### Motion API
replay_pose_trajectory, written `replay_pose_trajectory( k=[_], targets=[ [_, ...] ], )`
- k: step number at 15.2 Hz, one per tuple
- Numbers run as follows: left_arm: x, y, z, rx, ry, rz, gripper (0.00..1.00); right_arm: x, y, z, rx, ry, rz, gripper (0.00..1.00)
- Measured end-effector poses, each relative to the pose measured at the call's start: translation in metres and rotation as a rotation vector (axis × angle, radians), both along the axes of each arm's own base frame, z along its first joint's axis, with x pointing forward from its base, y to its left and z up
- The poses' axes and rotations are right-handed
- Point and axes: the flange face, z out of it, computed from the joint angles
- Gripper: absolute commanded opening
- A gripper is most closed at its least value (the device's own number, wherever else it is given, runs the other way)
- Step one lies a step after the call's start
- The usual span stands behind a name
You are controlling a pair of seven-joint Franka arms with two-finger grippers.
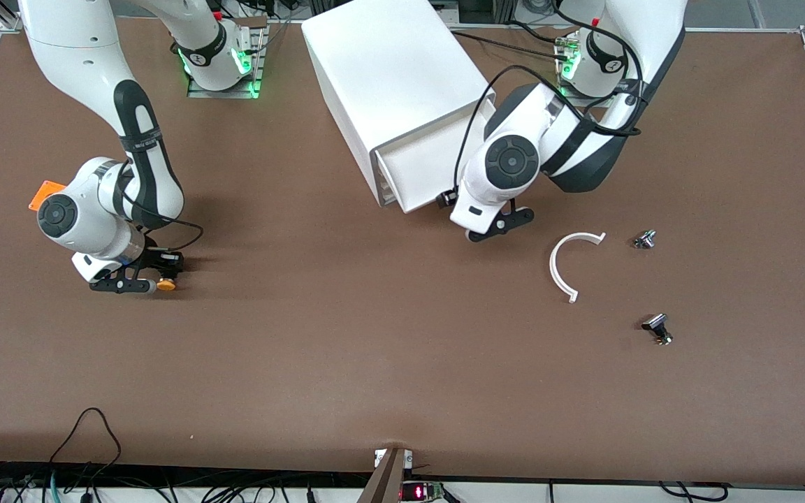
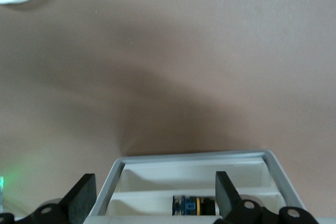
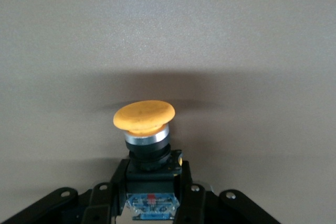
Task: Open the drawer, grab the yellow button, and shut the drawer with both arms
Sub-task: 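Lower the orange button onto the table and open the right gripper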
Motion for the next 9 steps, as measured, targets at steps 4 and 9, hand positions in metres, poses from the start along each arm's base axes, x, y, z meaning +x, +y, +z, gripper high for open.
replay_pose_trajectory(
  k=[4,9],
  targets=[
    [-0.018,-0.013,-0.002,0.007,0.024,-0.022,1.0,0.01,0.003,0.011,0.003,-0.029,0.007,0.99],
    [-0.036,-0.027,-0.006,-0.008,0.057,-0.043,1.0,0.026,0.026,0.083,0.077,-0.089,0.042,0.99]
  ],
)
